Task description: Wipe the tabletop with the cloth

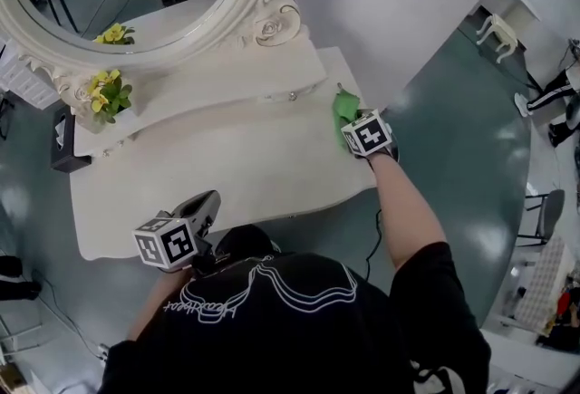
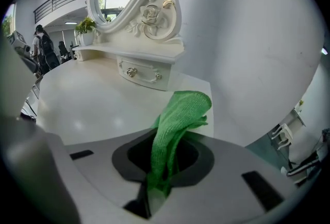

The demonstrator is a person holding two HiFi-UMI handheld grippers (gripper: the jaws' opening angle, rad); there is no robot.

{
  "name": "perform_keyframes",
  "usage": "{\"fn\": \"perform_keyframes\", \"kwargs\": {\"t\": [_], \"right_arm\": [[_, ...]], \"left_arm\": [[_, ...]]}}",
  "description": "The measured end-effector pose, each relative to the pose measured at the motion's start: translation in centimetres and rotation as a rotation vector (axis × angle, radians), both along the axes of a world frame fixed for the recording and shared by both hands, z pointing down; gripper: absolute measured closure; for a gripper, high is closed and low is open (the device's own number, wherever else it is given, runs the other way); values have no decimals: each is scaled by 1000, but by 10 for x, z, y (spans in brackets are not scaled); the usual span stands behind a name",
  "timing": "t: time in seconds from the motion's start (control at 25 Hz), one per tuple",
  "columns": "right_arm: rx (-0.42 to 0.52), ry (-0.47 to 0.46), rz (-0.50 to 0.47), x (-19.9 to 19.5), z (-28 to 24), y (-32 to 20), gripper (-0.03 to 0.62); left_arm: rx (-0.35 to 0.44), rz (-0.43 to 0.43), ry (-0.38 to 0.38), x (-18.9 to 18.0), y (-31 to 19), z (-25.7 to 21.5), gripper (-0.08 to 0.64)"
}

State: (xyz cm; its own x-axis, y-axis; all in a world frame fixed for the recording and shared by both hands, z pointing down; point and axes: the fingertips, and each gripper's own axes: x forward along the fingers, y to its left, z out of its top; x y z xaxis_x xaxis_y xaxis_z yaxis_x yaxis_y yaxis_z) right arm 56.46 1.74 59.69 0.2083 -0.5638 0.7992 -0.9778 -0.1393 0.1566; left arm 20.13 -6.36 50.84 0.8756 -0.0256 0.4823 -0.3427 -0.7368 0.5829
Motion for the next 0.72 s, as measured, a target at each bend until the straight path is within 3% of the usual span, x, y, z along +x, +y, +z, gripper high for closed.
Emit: {"fn": "perform_keyframes", "kwargs": {"t": [0.2, 0.36, 0.72], "right_arm": [[-34, 67, -13, 13, 0, 4, 535], [-84, 125, -36, 22, -1, 11, 537], [-170, 254, 3, 51, -5, 31, 537]], "left_arm": [[-15, 0, -7, 1, 0, 4, 555], [24, 15, -33, -2, 0, 4, 555], [15, 1, -35, -12, -14, 3, 555]]}}
